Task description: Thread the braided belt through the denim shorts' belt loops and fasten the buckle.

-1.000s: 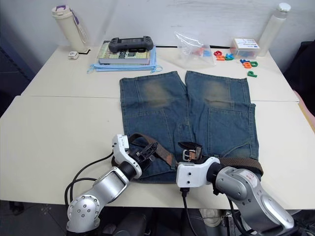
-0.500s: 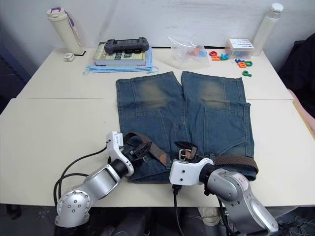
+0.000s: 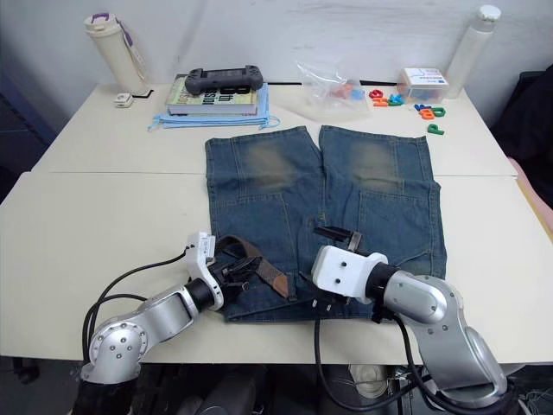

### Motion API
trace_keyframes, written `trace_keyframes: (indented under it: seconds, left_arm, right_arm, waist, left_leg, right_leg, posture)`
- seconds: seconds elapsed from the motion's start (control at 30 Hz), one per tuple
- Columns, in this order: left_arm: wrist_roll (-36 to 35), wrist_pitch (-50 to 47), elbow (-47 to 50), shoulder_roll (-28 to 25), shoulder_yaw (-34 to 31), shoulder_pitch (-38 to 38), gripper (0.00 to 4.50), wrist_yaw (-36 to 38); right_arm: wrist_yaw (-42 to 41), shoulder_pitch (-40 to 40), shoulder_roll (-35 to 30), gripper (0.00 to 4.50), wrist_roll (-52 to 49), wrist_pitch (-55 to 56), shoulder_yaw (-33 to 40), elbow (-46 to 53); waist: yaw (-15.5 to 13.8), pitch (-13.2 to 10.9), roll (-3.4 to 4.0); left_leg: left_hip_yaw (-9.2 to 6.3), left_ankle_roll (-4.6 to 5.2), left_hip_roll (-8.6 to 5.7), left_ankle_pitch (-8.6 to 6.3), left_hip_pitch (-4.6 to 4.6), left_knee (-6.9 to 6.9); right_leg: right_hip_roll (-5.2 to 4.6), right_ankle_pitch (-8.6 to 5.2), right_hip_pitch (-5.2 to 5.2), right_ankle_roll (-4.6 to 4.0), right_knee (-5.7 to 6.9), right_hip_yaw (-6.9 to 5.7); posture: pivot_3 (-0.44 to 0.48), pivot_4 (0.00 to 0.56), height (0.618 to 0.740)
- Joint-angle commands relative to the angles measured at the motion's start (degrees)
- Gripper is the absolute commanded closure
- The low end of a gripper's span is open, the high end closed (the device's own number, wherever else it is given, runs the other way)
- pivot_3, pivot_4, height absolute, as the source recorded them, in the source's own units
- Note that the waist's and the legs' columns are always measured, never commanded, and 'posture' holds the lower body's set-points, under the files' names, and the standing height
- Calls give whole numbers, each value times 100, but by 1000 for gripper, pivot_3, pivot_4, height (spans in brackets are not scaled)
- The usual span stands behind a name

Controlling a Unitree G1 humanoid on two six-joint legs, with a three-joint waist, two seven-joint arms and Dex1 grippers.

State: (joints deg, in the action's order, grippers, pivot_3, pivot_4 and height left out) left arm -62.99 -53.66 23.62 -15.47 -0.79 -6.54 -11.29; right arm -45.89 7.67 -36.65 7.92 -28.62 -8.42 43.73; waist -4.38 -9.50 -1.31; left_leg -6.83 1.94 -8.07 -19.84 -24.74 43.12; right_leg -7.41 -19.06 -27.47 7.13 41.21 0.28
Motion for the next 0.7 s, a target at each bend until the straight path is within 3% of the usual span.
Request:
trace_keyframes:
  seconds: [0.03, 0.3, 0.7]
  left_arm:
    - [441, -33, -376, -143, 45, -100, 4500, 278]
    - [1217, 112, -1436, -605, 40, -779, 4500, 1198]
    - [2680, 945, -3431, -630, 543, -1987, 4500, 2657]
  right_arm:
    - [13, 66, -57, 115, -173, -74, 107, 176]
    - [271, 101, 4, 115, -204, -201, 78, 143]
    - [651, 358, 150, 115, -97, -496, -185, 159]
  waist:
    - [-7, 0, 0]
    - [28, 3, 5]
    - [27, 11, 17]
  left_leg:
    - [0, 0, 0, 0, 0, 0]
    - [0, -3, 1, 2, 15, -2]
    - [-10, -12, 0, 13, 55, -6]
  right_leg:
    - [0, 0, 0, 0, 0, 0]
    - [0, 0, 7, -1, 9, 1]
    - [-1, 3, 47, -4, 14, -9]
  posture:
    - [0, 150, 659]
    - [0, 150, 659]
    - [0, 150, 659]
